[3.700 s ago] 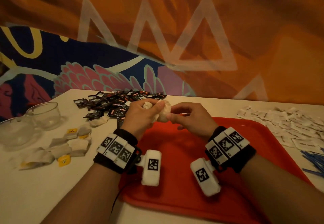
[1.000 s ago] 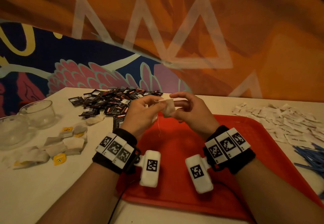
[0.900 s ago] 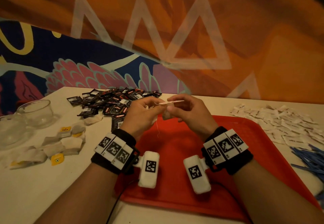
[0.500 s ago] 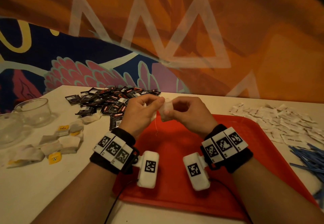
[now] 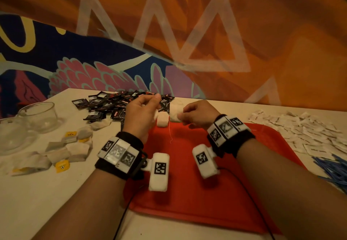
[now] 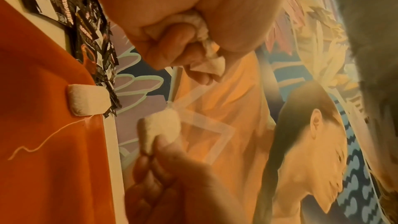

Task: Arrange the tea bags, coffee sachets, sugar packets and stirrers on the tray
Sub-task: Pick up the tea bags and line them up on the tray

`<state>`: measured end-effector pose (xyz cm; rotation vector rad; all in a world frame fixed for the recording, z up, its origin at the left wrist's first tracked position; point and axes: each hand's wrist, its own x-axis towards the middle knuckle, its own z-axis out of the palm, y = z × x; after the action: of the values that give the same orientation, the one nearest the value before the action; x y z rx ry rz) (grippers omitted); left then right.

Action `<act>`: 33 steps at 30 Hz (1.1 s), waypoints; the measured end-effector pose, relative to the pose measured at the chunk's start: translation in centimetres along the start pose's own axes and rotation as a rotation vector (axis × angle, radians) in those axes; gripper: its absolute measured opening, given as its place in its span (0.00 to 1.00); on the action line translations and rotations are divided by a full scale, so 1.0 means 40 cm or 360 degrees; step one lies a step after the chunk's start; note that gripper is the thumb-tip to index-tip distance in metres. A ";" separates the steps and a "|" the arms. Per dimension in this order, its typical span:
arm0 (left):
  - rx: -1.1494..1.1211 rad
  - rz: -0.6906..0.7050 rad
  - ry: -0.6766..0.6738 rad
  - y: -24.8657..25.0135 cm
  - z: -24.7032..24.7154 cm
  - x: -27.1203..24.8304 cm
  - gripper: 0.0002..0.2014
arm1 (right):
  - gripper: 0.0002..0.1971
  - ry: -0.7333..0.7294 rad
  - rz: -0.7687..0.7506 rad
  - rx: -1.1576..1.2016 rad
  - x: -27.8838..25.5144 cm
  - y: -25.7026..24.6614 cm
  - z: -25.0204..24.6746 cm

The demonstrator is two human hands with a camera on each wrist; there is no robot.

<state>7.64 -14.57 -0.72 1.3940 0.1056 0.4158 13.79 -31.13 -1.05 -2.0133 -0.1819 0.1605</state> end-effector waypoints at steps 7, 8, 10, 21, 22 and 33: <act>-0.0137 -0.0098 -0.0003 0.002 -0.006 0.002 0.06 | 0.22 0.0065 0.0366 -0.0796 0.086 0.027 0.033; -0.0136 -0.0106 -0.0002 0.001 -0.006 0.003 0.06 | 0.25 0.0081 0.0370 -0.0778 0.082 0.024 0.033; -0.0135 -0.0117 0.0002 0.000 -0.008 0.004 0.06 | 0.26 0.0033 0.0422 -0.0704 0.090 0.024 0.034; -0.0163 -0.0187 0.0008 -0.015 -0.026 0.025 0.06 | 0.23 -0.0034 0.0454 -0.0384 0.138 0.030 0.045; -0.0167 -0.0191 0.0005 -0.016 -0.027 0.026 0.06 | 0.22 -0.0037 0.0463 -0.0369 0.139 0.031 0.044; -0.0329 -0.0393 -0.0146 -0.029 -0.022 0.027 0.20 | 0.10 0.0074 0.0373 -0.0245 0.073 0.018 -0.002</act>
<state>8.64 -13.52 -1.83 1.1770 0.1532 0.1522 16.72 -30.93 -1.78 -2.1863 0.0745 0.2541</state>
